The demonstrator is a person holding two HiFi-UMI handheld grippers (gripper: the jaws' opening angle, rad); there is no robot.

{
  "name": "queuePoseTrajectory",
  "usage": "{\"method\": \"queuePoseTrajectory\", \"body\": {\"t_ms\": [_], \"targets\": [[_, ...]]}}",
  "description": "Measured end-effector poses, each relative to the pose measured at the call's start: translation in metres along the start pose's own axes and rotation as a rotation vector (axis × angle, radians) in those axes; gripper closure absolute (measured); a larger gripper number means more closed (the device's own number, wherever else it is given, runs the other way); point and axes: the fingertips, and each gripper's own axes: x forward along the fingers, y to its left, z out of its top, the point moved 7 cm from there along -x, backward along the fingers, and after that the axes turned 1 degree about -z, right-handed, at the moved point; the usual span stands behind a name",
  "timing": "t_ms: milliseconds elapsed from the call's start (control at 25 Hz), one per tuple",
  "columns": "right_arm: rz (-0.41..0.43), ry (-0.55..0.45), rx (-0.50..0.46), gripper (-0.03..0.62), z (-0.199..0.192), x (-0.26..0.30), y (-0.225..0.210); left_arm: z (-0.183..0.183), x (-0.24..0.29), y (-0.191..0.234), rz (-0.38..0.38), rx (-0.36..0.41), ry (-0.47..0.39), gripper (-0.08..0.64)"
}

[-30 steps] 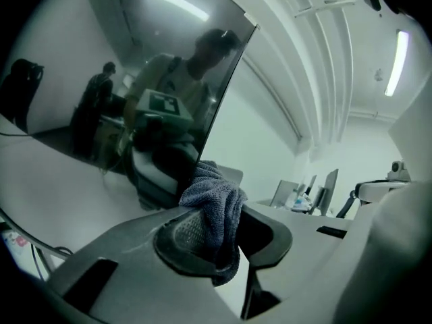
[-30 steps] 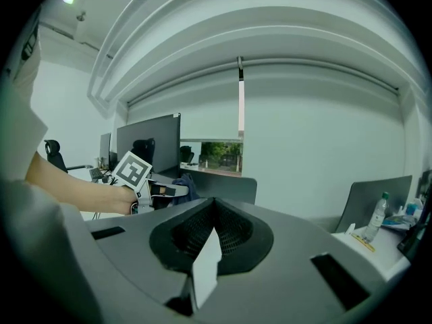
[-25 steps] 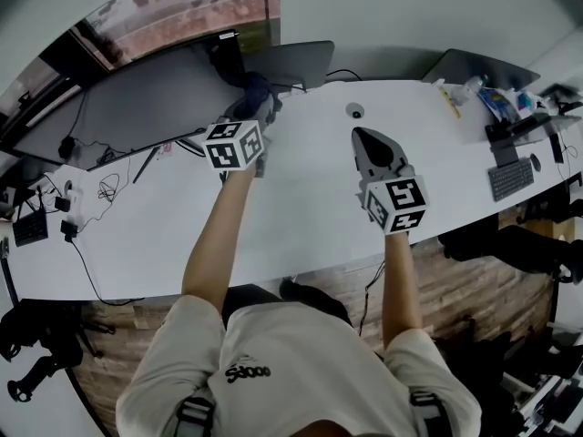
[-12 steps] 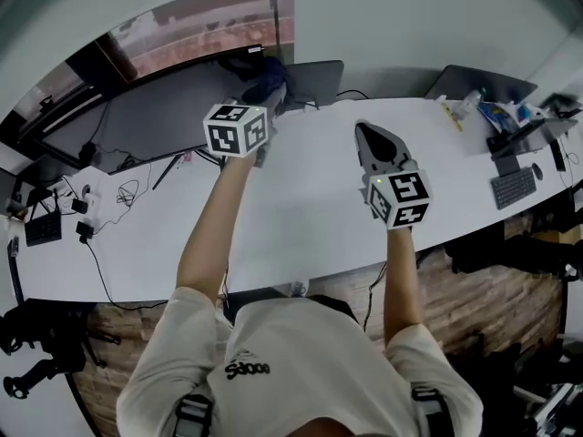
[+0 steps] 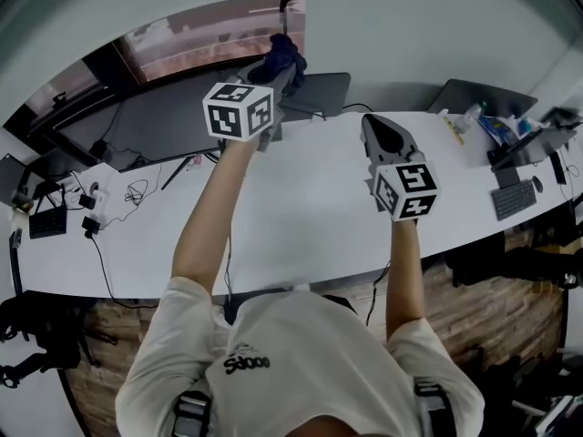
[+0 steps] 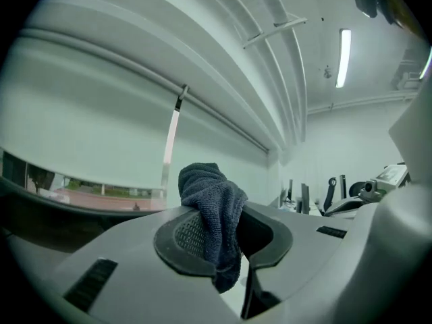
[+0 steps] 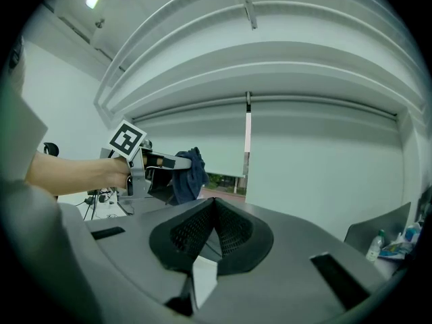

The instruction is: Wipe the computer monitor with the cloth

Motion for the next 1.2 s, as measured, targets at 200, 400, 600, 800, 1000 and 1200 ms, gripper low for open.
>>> {"method": "queuePoseTrajectory", "body": {"t_ms": [200, 400, 600, 800, 1000, 1200], "targets": [[0.022, -0.022, -0.022, 0.588, 0.02, 0.003, 0.006, 0.038, -0.027, 0.007, 0.052, 0.04, -0.061, 0.479], [0.059, -0.052, -0.032, 0.588, 0.035, 0.012, 0.025, 0.058, -0.067, 0.006, 0.073, 0.127, -0.055, 0.477], [0.117, -0.056, -0.056, 0.588, 0.039, 0.027, 0.05, 0.056, -0.122, 0.008, 0.132, 0.194, -0.044, 0.477], [0.182, -0.069, -0.05, 0.588, 0.038, 0.041, 0.073, 0.033, -0.176, 0.016, 0.216, 0.187, -0.013, 0.477], [0.251, -0.044, -0.06, 0.588, 0.03, 0.064, 0.105, 0.009, -0.221, 0.021, 0.328, 0.274, 0.091, 0.477], [0.343, -0.072, -0.09, 0.588, 0.036, 0.074, 0.147, -0.009, -0.266, 0.021, 0.408, 0.281, 0.132, 0.476]]}}
